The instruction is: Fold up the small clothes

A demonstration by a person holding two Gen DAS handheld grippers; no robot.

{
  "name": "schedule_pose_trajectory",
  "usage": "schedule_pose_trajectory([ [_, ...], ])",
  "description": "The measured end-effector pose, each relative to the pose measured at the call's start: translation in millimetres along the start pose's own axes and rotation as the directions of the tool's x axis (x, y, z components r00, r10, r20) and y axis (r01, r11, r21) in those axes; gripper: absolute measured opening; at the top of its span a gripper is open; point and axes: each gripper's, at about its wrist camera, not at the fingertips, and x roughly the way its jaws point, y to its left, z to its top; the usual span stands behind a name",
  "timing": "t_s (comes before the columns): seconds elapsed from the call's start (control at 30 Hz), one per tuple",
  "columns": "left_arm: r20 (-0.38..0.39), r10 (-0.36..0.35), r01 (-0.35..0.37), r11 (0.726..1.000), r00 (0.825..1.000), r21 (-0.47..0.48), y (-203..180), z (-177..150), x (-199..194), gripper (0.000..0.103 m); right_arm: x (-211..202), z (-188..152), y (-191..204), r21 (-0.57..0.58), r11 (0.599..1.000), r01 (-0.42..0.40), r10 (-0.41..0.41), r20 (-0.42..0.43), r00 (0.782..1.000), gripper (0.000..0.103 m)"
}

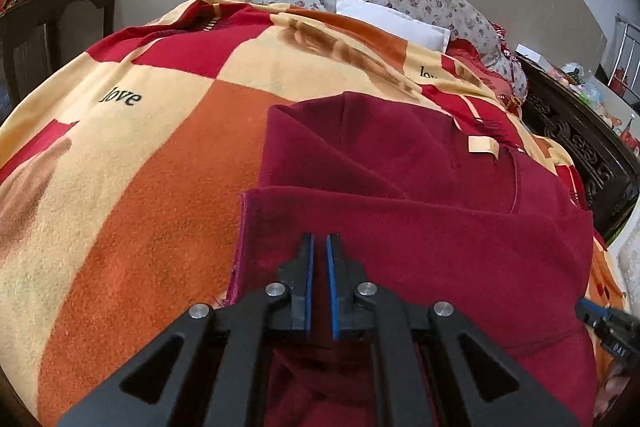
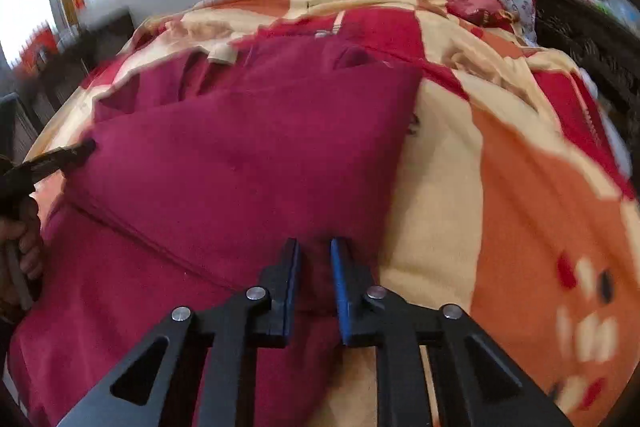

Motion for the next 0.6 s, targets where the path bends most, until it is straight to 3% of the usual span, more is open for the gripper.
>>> schedule_pose_trajectory([
  [0.2, -0.003, -0.033, 0.033, 0.999, 0.999, -0.033, 5.7, 1.7, 1.9, 0.007, -10.0, 4.5, -7.1, 0.023, 0.999, -0.038, 0.038, -0.028, 0.999, 0.015],
  [0.33, -0.002, -0.035, 0.035, 0.999, 0.999, -0.04, 7.0, 1.5, 2.5, 0.007, -27.9, 46.0, 4.9, 0.009, 1.0, -0.016, 0.015, 0.09, 0.996, 0.017],
  [0.43, -0.003, -0.049, 0.048, 0.997, 0.999, -0.055, 7.6, 1.4, 3.2, 0.007, -3.6, 78.0, 4.9, 0.022, 1.0, 0.016, -0.018, 0.073, 0.997, 0.017],
  [0.53, 0.0, -0.072, 0.072, 0.994, 0.997, -0.077, 10.6, 1.3, 3.7, 0.007, 48.7, 81.0, -7.7, -0.012, 0.986, 0.164, -0.164, -0.059, 0.985, 0.017],
  [0.6, -0.001, -0.071, 0.07, 0.994, 0.998, -0.082, 9.8, 1.5, 4.7, 0.007, 53.4, 77.2, -14.1, 0.004, 0.989, 0.146, -0.145, -0.025, 0.989, 0.017],
])
